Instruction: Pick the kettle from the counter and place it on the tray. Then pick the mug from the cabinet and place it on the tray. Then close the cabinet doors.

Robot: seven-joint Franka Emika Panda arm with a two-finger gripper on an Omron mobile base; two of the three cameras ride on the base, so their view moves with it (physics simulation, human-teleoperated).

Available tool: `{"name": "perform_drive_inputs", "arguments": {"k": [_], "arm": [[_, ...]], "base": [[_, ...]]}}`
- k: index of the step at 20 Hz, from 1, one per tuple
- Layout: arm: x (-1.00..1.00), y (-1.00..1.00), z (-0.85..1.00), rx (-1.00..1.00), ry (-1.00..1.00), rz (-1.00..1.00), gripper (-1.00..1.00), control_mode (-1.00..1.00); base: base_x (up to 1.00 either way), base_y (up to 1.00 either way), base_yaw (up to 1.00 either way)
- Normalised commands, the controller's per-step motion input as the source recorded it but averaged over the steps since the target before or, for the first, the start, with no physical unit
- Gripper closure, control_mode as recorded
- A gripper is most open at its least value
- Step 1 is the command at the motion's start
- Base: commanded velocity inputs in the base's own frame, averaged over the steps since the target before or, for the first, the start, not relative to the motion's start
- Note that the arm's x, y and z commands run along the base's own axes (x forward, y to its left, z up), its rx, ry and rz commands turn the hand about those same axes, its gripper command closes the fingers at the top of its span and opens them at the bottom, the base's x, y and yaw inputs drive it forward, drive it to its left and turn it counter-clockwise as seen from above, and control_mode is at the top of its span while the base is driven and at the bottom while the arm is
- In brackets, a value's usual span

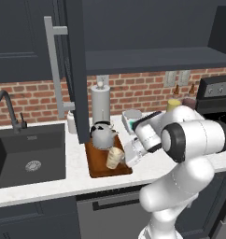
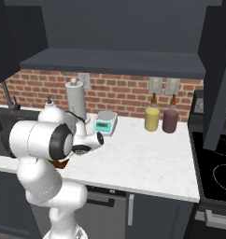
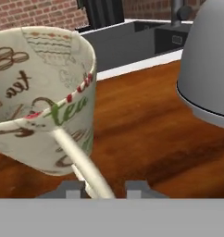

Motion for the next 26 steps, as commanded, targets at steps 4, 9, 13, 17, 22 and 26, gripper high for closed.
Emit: {"name": "perform_drive_inputs", "arguments": {"k": [4,9,13,17,22,26], "arm": [[-0.38,0.0,0.05,0.0,-0.05,0.0,-1.0,-1.0],[-0.33,0.0,0.16,0.0,-0.06,0.0,-1.0,-1.0],[-0.23,0.0,0.26,0.0,-0.06,0.0,-1.0,-1.0],[-0.21,0.0,0.32,0.0,-0.02,0.0,-1.0,-1.0],[-0.17,-0.03,0.32,0.0,0.0,0.0,-1.0,-1.0],[-0.25,-0.18,0.28,0.0,0.0,0.0,-1.0,-1.0]], "base": [[0.0,0.0,0.0],[0.0,0.0,0.0],[0.0,0.0,0.0],[0.0,0.0,0.0],[0.0,0.0,0.0],[0.0,0.0,0.0]]}}
